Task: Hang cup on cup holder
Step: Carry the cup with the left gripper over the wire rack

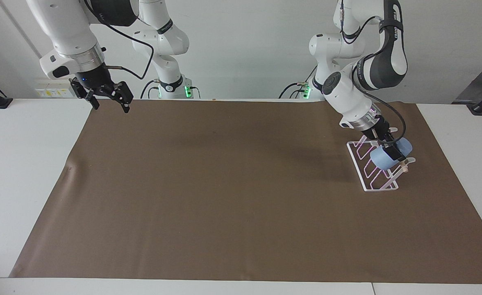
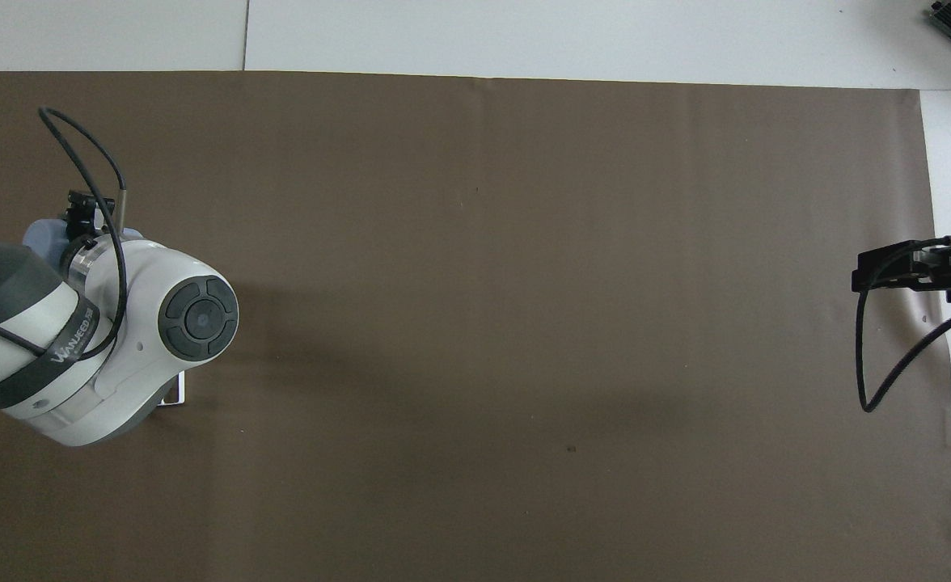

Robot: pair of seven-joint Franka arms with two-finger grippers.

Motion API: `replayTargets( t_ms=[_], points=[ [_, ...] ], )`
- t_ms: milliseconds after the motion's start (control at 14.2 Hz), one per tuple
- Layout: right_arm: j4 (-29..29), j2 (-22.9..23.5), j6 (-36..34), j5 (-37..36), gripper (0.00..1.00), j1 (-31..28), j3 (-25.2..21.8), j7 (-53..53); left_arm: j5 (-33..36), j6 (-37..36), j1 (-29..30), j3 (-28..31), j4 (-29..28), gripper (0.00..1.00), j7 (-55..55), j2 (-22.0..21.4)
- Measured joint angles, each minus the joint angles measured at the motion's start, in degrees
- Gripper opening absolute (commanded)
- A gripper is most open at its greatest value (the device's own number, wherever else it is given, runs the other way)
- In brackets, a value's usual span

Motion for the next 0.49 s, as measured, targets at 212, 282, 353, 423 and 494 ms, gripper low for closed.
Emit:
replayTargets(
  t_ms=[212, 282, 353, 423, 494],
  points=[
    [-0.2, -0.1, 0.0, 0.0, 1.0, 0.0, 0.0, 0.0, 0.0, 0.1, 0.0, 0.0, -0.1, 0.0, 0.0, 0.0],
    [-0.4, -0.1, 0.0, 0.0, 1.0, 0.0, 0.0, 0.0, 0.0, 0.1, 0.0, 0.0, -0.2, 0.0, 0.0, 0.0],
    [-0.6, -0.2, 0.0, 0.0, 1.0, 0.0, 0.0, 0.0, 0.0, 0.4, 0.0, 0.0, -0.3, 0.0, 0.0, 0.0],
    [-0.7, -0.2, 0.0, 0.0, 1.0, 0.0, 0.0, 0.0, -0.1, 0.8, 0.0, 0.0, -0.5, 0.0, 0.0, 0.0],
    [-0.8, -0.2, 0.0, 0.0, 1.0, 0.0, 0.0, 0.0, -0.1, 1.3, 0.0, 0.0, -1.0, 0.0, 0.0, -0.1]
  ],
)
